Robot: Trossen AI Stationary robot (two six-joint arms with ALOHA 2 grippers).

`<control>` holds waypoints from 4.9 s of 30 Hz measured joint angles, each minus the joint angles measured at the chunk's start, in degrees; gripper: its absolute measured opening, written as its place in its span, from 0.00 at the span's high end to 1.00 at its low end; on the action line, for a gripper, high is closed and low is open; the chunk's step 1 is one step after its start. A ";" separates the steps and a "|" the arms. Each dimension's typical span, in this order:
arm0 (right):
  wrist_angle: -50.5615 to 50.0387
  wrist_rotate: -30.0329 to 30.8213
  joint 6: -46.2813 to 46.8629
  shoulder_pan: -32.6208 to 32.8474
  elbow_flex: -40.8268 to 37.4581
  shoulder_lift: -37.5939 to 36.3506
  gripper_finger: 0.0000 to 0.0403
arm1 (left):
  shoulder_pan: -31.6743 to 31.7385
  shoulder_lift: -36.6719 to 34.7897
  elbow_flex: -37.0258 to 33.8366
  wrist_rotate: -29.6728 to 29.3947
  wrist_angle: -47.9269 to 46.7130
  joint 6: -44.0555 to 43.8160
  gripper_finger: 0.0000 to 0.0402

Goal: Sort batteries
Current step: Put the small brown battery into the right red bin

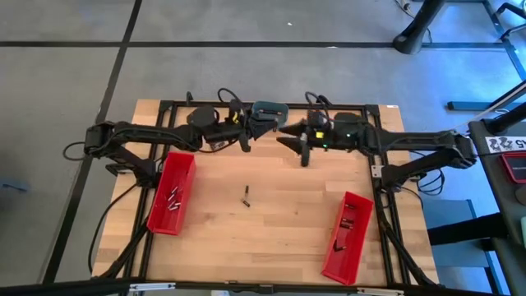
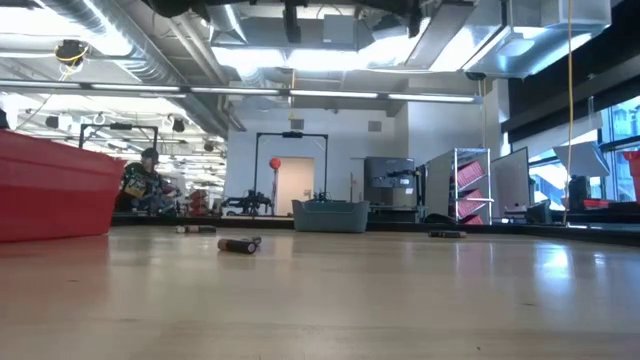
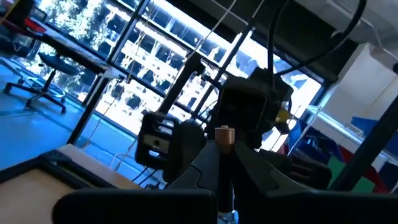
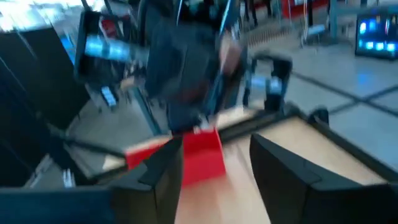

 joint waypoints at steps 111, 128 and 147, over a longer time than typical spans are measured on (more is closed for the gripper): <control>-83.14 -6.48 46.36 34.71 9.39 3.40 0.62 | -12.49 -9.20 -0.04 3.22 -59.54 9.50 0.64; -54.85 43.59 48.04 34.71 15.06 3.46 0.63 | -10.50 13.30 -3.18 6.26 -61.92 69.66 0.55; -54.75 42.51 48.06 34.71 15.06 3.57 0.63 | -6.56 21.89 -2.77 6.12 -58.71 65.25 0.94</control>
